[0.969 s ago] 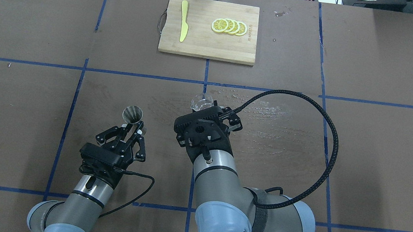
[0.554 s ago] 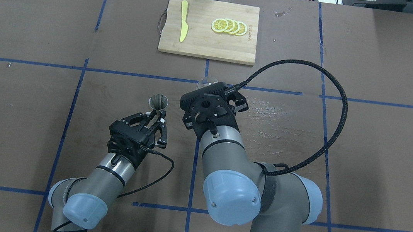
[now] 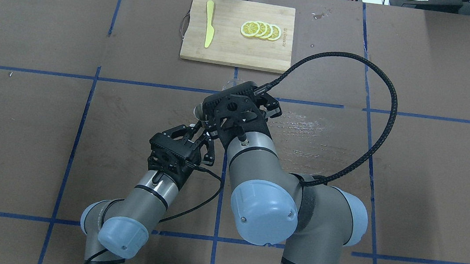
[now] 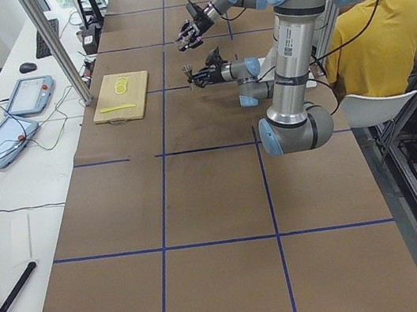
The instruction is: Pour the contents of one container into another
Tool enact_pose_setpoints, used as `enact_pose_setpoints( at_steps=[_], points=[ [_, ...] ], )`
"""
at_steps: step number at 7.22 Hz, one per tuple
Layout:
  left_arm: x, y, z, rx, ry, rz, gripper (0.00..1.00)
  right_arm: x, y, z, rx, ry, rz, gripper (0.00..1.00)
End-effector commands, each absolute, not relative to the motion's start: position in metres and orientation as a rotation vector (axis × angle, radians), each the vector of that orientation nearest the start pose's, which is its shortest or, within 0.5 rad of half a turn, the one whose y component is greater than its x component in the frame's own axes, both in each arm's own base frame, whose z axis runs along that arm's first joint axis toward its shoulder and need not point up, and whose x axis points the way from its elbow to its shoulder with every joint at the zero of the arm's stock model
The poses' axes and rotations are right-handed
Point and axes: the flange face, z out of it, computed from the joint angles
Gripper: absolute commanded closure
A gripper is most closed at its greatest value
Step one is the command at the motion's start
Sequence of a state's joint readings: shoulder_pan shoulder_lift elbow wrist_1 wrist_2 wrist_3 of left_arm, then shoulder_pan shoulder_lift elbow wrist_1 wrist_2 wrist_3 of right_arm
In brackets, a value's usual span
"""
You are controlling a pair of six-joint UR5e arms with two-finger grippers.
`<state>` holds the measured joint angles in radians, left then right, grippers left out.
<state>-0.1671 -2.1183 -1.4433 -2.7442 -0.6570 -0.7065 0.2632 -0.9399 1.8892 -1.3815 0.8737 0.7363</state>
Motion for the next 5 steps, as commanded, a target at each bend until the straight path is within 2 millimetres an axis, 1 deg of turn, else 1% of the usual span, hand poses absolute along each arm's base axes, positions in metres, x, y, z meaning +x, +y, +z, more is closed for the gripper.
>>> enact_pose_setpoints(
  at_steps=[1, 2, 4, 5],
  points=[
    [0.600, -0.316, 0.262, 1.311, 0.889, -0.167, 1.00, -0.519, -0.344, 0.128, 1.098, -0.574, -0.188, 0.88],
    [0.602, -0.317, 0.263, 1.313, 0.881, -0.161, 1.00, -0.520, -0.344, 0.127, 1.095, -0.538, -0.221, 0.89],
    [0.602, -0.317, 0.263, 1.312, 0.881, -0.160, 1.00, -0.520, -0.348, 0.112, 1.099, -0.478, -0.282, 0.89],
    [0.602, -0.317, 0.261, 1.312, 0.886, -0.162, 1.00, -0.519, -0.351, 0.112, 1.098, -0.457, -0.295, 0.89]
  ],
)
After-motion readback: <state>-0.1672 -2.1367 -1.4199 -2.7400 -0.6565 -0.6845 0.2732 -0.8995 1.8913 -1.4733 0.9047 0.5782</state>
